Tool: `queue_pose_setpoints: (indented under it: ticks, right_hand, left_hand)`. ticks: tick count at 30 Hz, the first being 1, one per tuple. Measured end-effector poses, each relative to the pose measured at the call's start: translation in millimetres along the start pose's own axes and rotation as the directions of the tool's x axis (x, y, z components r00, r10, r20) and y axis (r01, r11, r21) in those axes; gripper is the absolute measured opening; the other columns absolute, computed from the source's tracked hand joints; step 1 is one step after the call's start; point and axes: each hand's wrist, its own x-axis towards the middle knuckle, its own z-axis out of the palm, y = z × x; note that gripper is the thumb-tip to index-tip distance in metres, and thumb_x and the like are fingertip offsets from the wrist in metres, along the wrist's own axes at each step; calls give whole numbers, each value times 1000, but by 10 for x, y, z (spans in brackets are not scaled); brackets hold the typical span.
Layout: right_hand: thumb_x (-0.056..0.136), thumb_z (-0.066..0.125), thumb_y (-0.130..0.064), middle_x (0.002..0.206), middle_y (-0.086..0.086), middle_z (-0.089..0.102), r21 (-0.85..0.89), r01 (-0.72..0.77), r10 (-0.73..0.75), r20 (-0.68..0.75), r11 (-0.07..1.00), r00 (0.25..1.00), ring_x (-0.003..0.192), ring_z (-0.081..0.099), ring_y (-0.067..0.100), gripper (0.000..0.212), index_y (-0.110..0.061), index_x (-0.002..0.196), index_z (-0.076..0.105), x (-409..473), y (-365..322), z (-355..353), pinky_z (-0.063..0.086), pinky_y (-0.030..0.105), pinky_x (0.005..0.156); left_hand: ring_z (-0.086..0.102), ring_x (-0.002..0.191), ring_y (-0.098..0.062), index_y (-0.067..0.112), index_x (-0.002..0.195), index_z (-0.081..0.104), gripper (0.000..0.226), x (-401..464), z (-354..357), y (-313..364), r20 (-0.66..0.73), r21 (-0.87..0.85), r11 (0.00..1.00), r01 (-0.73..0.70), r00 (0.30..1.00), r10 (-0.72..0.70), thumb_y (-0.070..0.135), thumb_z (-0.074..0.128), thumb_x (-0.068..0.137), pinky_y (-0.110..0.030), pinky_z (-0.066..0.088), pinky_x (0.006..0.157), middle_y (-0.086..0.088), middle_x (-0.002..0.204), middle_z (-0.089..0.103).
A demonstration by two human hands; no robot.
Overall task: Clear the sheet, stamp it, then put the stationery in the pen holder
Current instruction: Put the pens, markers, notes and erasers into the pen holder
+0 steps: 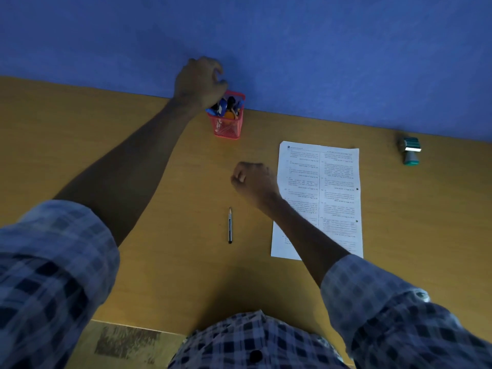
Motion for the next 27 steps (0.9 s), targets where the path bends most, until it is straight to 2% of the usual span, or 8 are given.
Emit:
queue_pose_setpoints:
  ticks: [3,6,9,12,16,20,24,27]
  right_hand:
    - [85,64,-35,89,-1,73,-55,-13,18,106,998,994,84,68,21,16,-21,88,71,-178,-13,105,52,30,78]
    - [81,67,-43,91,-1,72,-92,-52,66,159,994,985,87,66,21,24,-21,90,72,-285,-24,158,43,27,75]
    - [80,69,-42,90,-1,73,-116,-36,58,188,993,981,84,68,20,24,-20,89,73,-372,-58,201,52,30,79]
    - [79,69,-33,90,1,74,-138,-55,82,202,989,976,85,69,24,17,-19,87,74,-428,-87,252,55,36,80]
    - [82,66,-23,94,6,74,-124,-74,96,175,989,980,87,69,27,15,-15,92,74,-451,-96,287,57,36,79]
    - [74,70,-29,85,2,74,-7,-140,139,158,990,978,79,70,24,16,-17,84,74,-382,-128,214,59,37,75]
    - [70,74,-27,82,0,75,214,-167,169,12,962,986,74,70,18,9,-21,76,71,-181,-220,-33,58,31,71]
    - [75,72,-21,83,0,75,299,-78,118,-115,951,986,73,68,11,12,-15,86,71,10,-293,-275,56,27,72]
  left_hand:
    - [65,97,-17,17,111,68,32,-176,27,-99,-87,-53,997,47,995,-52,31,57,84,-27,50,81,2,104,71]
    - [68,91,-17,16,102,70,26,-394,98,-232,-152,-83,995,60,986,-72,31,56,87,-26,49,76,1,99,73]
    - [68,85,-20,14,99,71,28,-624,184,-373,-181,-125,990,71,979,-93,35,55,90,-28,50,73,-3,94,74]
    - [66,76,-23,9,88,67,36,-807,276,-487,-174,-184,979,92,977,-124,42,53,90,-35,53,69,-8,83,71]
    - [65,77,-21,10,89,66,35,-1011,363,-573,-152,-200,974,103,979,-135,43,55,91,-37,54,72,-7,83,70]
    - [66,86,-21,12,101,68,30,-1127,428,-649,-112,-178,975,130,982,-151,39,58,90,-35,54,77,-3,94,71]
    - [65,94,-22,12,112,67,30,-1217,477,-696,-91,-111,985,131,986,-141,32,61,90,-31,48,77,-3,108,70]
    - [64,101,-26,13,120,63,35,-1259,509,-725,-63,-66,985,157,985,-161,32,60,91,-33,47,83,-3,121,65]
